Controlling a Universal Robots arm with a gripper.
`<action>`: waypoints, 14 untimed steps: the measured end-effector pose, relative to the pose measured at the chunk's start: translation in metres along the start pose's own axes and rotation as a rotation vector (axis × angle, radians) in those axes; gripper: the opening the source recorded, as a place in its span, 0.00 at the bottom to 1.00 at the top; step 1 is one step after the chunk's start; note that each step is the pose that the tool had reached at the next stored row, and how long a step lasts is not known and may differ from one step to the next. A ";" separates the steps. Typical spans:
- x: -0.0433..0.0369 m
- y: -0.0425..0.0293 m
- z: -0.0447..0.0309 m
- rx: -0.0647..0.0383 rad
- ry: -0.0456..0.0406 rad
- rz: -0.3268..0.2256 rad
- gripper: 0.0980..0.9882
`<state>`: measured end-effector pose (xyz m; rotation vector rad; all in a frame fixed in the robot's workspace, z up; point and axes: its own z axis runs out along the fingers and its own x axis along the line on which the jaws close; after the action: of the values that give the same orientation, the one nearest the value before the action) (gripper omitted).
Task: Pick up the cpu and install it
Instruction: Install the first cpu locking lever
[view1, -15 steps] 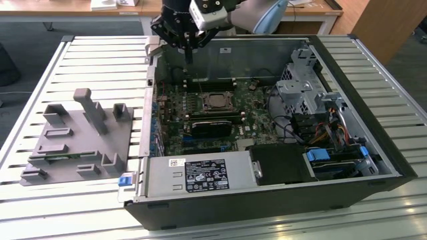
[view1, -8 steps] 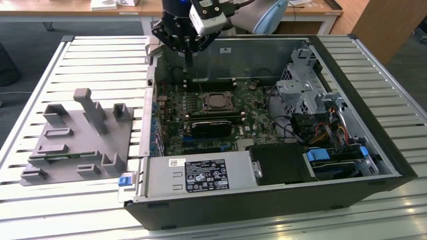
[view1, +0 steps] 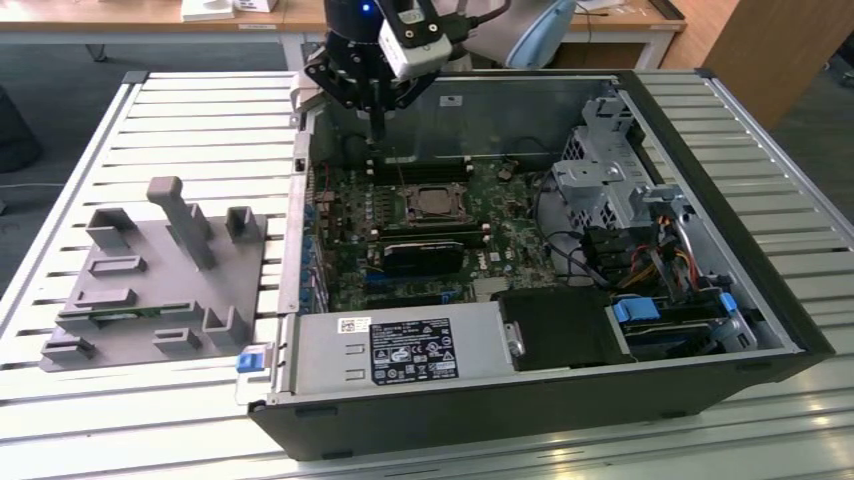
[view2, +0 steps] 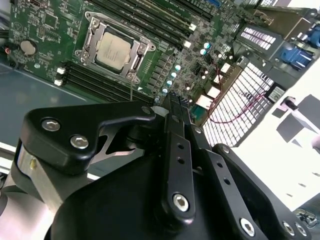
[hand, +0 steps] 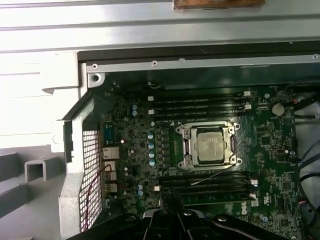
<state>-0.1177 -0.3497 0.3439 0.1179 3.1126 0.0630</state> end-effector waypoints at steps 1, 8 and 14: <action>0.0000 0.0000 0.0007 0.000 0.0000 0.000 0.01; 0.0004 0.0022 0.0071 0.002 0.0006 0.000 0.01; 0.0010 0.0069 0.0174 0.002 0.0005 0.000 0.01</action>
<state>-0.1177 -0.3420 0.3268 0.1180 3.1131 0.0604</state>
